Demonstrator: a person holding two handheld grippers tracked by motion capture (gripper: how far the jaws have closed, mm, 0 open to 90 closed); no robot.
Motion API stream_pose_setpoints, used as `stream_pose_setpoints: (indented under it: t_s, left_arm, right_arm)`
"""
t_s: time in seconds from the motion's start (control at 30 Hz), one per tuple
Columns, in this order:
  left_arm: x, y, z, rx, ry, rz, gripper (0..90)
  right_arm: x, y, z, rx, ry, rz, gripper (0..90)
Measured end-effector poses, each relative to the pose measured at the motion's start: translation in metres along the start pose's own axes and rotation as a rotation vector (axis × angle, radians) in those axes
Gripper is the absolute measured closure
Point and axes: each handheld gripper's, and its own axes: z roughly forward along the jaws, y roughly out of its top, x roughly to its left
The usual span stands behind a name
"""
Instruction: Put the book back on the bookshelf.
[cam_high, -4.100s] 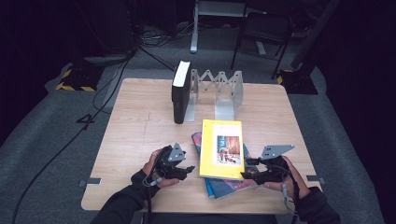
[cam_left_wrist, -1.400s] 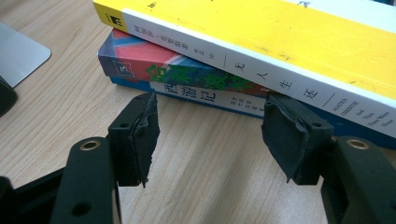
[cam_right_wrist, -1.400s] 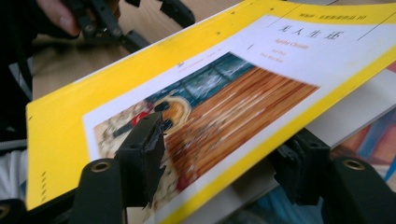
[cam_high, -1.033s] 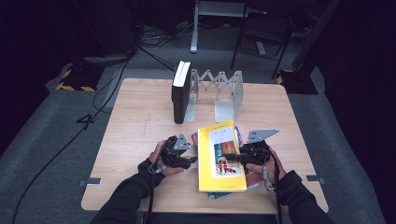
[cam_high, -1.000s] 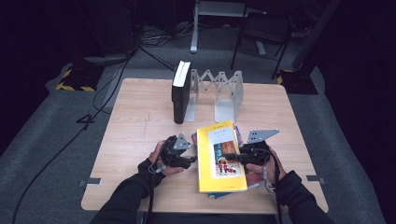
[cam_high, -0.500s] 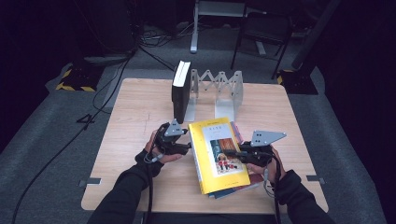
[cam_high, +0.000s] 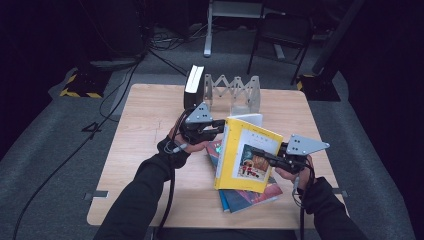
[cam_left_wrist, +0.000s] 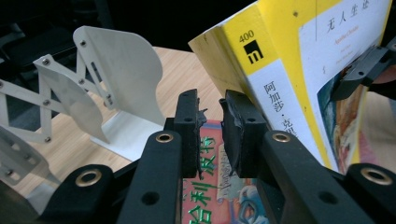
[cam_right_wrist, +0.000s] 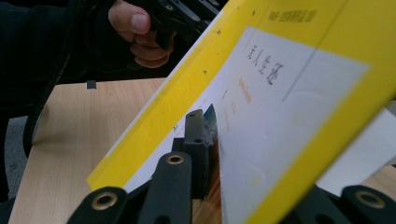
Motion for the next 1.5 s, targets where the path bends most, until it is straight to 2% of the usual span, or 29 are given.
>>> stream_pose_setpoints:
  t_s: [0.17, 0.23, 0.37, 0.5, 0.57, 0.67, 0.8, 0.87, 0.93, 1.0, 1.13, 1.23, 1.3, 1.5]
  left_arm:
    - [-0.006, -0.004, -0.006, -0.001, 0.029, 0.012, 68.1]
    - [-0.011, -0.011, -0.013, -0.003, 0.041, 0.004, 65.3]
    - [-0.018, -0.019, -0.019, 0.008, 0.053, 0.015, 61.4]
    - [-0.035, -0.034, -0.024, 0.045, 0.092, 0.029, 52.8]
    - [-0.041, -0.041, -0.025, 0.076, 0.101, 0.028, 46.8]
    - [-0.052, -0.052, -0.026, 0.114, 0.098, 0.044, 43.1]
    - [-0.062, -0.069, -0.025, 0.148, 0.064, 0.029, 38.7]
    - [-0.067, -0.078, -0.022, 0.160, 0.022, 0.007, 36.3]
    - [-0.073, -0.084, -0.019, 0.181, -0.002, 0.008, 33.7]
    - [-0.078, -0.088, -0.014, 0.193, -0.038, -0.003, 30.6]
    - [-0.085, -0.088, 0.000, 0.196, -0.074, -0.007, 29.4]
    - [-0.086, -0.086, 0.012, 0.186, -0.077, -0.023, 29.8]
    - [-0.086, -0.084, 0.019, 0.177, -0.068, -0.018, 30.1]
    - [-0.084, -0.074, 0.026, 0.117, -0.070, -0.023, 34.4]
  right_arm:
    - [0.009, 0.000, -0.003, -0.003, -0.014, -0.031, 83.3]
    - [0.012, 0.001, -0.003, -0.004, -0.021, -0.040, 83.4]
    - [0.017, 0.002, -0.004, -0.004, -0.038, -0.060, 83.4]
    - [0.021, 0.001, -0.005, -0.012, -0.052, -0.068, 83.5]
    - [0.022, 0.001, -0.006, -0.016, -0.057, -0.071, 83.5]
    - [0.024, 0.000, -0.007, -0.019, -0.061, -0.076, 83.7]
    - [0.026, 0.000, -0.009, -0.019, -0.066, -0.086, 83.6]
    - [0.027, 0.000, -0.009, -0.019, -0.071, -0.089, 83.6]
    - [0.028, 0.001, -0.009, -0.016, -0.076, -0.095, 83.6]
    - [0.029, 0.001, -0.009, -0.018, -0.076, -0.096, 83.6]
    - [0.030, 0.000, -0.009, -0.022, -0.080, -0.105, 83.6]
    - [0.032, 0.001, -0.010, -0.028, -0.075, -0.113, 83.6]
    - [0.034, 0.002, -0.010, -0.028, -0.074, -0.129, 83.6]
    - [0.039, 0.004, -0.011, -0.029, -0.065, -0.159, 83.1]
